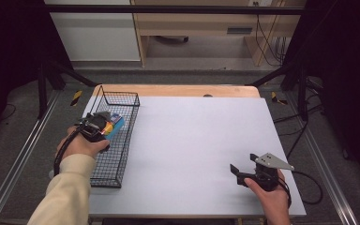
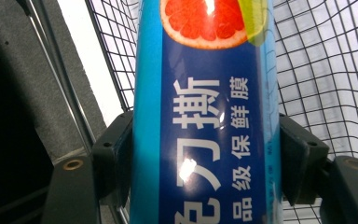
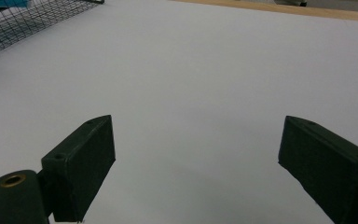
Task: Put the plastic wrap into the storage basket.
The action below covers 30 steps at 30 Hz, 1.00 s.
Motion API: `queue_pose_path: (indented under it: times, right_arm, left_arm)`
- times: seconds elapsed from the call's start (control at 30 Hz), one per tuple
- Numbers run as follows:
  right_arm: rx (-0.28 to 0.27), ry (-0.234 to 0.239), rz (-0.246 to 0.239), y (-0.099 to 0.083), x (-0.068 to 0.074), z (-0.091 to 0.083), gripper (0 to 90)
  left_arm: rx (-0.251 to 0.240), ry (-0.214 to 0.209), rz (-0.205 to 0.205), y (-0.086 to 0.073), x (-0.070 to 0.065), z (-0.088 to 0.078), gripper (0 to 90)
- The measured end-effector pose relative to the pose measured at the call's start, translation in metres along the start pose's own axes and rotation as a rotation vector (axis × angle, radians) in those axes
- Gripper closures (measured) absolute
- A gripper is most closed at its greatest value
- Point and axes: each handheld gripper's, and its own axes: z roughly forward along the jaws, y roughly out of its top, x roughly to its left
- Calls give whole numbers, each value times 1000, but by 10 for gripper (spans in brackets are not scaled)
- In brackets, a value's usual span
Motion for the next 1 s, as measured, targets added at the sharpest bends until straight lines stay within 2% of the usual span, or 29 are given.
queue_pose_path:
  times: [0.23,1.0]
  right_arm:
    - [1,-1,-1,0,0,0,109]
    - [10,5,-2,-1,1,1,109]
  left_arm:
    - [15,15,8,2,-4,4,320]
    - [40,27,-45,1,-6,15,320]
